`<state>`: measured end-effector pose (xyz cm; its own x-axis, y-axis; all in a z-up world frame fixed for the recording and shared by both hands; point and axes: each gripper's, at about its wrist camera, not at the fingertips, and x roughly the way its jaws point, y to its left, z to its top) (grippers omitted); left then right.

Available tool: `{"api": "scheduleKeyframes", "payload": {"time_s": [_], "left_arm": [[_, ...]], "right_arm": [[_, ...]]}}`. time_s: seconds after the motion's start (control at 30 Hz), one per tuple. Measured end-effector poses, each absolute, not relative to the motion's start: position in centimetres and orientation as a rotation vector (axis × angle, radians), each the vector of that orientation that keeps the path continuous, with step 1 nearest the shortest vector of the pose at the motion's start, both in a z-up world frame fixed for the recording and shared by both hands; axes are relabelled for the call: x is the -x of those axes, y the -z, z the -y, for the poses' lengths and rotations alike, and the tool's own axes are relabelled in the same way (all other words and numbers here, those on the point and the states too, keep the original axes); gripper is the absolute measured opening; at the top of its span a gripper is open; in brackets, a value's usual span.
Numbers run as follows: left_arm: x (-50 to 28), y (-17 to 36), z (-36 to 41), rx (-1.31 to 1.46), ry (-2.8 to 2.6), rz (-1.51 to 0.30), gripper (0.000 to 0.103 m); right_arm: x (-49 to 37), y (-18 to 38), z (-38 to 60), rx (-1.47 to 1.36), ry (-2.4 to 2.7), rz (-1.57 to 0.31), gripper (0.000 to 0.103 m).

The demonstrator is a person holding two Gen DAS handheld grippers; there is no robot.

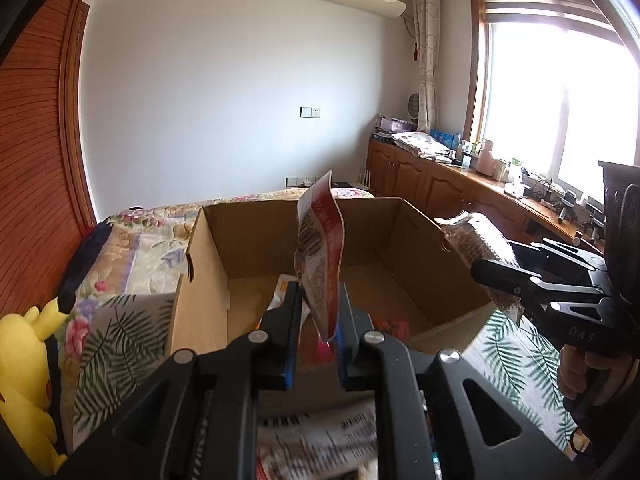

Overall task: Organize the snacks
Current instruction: 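Carry both packets over the cardboard box and open both tools to drop them, then withdraw both open tools from the box toward the remaining snacks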

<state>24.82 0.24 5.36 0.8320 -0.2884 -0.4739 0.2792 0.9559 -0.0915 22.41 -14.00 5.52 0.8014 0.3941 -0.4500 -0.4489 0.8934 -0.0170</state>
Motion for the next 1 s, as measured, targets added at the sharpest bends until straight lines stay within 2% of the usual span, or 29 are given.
{"api": "scheduleKeyframes", "payload": {"time_s": [0.4,1.0], "left_arm": [[-30.0,-3.1,-0.9,0.026,0.290,-0.562,0.013],[-31.5,-1.3,0.3,-0.007,0.277,-0.620,0.017]], "right_arm": [[-27.2,-4.5,11.1,0.152,-0.467,-0.477,0.044],[-28.9,-1.9,9.9,0.178,-0.450,-0.571,0.045]]}}
